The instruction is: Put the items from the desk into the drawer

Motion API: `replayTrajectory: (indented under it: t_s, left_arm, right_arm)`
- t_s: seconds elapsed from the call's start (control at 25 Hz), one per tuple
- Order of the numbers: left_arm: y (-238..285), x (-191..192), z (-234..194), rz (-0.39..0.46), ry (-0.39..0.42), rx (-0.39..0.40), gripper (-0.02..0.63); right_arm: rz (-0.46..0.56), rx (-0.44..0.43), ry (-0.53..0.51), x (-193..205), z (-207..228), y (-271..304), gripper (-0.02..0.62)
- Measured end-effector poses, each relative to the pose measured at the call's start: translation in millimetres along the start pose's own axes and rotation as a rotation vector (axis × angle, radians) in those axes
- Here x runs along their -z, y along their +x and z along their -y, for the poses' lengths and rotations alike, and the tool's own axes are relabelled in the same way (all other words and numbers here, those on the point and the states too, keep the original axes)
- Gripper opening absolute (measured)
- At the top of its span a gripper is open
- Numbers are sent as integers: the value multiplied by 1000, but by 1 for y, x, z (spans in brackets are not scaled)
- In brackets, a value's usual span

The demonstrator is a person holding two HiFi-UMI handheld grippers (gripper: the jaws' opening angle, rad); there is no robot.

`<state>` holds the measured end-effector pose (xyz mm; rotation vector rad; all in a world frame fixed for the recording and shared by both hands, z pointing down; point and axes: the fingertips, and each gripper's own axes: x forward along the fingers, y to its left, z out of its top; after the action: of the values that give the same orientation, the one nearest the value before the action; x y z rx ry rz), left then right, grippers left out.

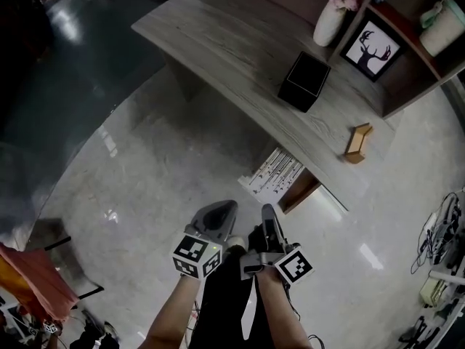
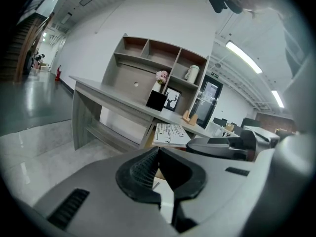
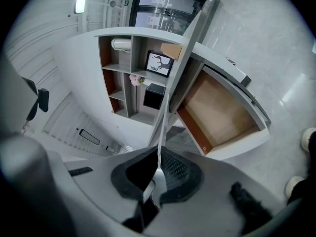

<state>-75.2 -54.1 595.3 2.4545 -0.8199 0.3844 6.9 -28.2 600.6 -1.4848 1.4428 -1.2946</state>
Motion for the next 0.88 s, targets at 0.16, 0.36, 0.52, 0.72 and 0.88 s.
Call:
replayTrajectory:
  t_s: [0.16,0.36,0.52,0.72,0.88]
  left_arm:
    - [6,7,-6,-11,0,0,11]
    - [14,12,-9,-28,7,6,11]
    - [18,18,-12,-40,6,8,11]
    - [26,25,-16,-47,0,7,11]
    - [34,30,-16,-55,-10,13,11]
  right_arm:
    - [-14,-1,-8,5,9,5,23]
    - [-26,1,-7,11,16,9,23]
    - [-16,18,17,13,28,9,23]
    - [6,37,12,5,42,15,23]
    - [15,60,-6,-6,55,22,24]
